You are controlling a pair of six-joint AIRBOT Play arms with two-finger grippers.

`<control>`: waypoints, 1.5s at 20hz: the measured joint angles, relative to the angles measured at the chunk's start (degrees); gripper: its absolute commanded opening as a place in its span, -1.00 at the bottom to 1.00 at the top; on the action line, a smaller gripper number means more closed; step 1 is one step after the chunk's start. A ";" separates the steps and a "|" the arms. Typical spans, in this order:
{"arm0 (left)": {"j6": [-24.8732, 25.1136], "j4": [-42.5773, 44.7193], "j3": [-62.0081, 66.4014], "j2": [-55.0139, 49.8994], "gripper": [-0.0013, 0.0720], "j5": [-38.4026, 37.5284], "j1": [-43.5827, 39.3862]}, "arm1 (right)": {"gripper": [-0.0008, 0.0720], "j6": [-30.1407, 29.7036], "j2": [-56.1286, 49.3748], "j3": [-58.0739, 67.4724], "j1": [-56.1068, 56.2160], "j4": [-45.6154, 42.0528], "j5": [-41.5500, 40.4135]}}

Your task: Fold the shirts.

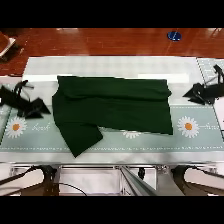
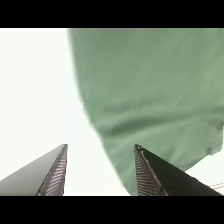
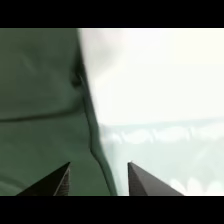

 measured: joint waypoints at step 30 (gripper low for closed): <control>12.22 -27.28 -31.36 9.66 -0.92 24.13 -5.68 | -0.91 3.67 6.91 -29.53 6.21 3.78 -6.88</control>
